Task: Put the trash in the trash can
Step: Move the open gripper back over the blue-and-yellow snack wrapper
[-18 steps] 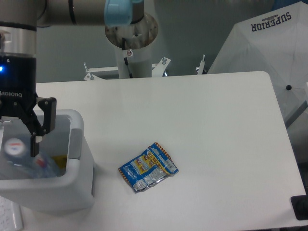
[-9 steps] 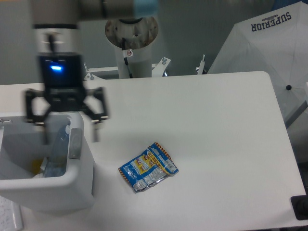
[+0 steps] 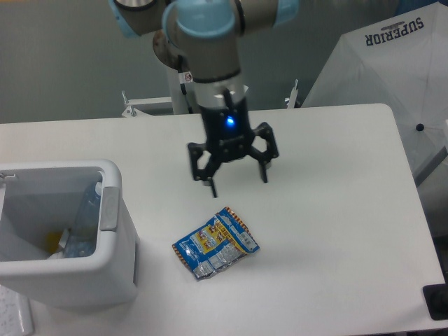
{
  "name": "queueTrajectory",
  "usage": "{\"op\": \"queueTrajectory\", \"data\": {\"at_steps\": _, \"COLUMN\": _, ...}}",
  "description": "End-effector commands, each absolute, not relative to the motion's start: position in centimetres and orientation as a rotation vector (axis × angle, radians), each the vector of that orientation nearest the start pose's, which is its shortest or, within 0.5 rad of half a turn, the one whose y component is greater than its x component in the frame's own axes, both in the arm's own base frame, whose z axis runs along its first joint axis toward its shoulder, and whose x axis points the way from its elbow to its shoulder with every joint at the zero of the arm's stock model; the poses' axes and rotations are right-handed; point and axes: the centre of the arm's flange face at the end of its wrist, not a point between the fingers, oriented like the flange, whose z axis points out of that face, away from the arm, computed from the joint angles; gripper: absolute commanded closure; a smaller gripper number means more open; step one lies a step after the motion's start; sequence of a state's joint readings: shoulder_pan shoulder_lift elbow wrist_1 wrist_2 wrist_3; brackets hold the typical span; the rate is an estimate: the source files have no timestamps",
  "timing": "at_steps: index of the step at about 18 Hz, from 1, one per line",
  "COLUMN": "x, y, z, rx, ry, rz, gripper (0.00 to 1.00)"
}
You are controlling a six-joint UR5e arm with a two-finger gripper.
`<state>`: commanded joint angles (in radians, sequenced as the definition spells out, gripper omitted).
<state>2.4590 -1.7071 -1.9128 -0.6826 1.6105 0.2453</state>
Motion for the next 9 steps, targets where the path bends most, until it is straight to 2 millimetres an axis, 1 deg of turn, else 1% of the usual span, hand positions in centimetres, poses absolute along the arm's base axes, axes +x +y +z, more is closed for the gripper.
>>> {"op": "queueTrajectory", "data": {"at_steps": 1, "x": -34.1, "y": 44.1, "z": 33.6, "rx": -2.679, "ry": -0.915, "rz": 0.369, "gripper": 0.0}}
{"op": "queueTrajectory", "data": {"at_steps": 4, "x": -35.9, "y": 45.1, "z": 30.2, "rx": -2.731, "ry": -0.964, "rz": 0.381, "gripper": 0.0}}
{"op": "queueTrajectory", "data": {"at_steps": 9, "x": -36.8, "y": 46.4, "z": 25.7, "rx": -2.787, "ry": -0.997, "rz": 0.317, "gripper": 0.0}}
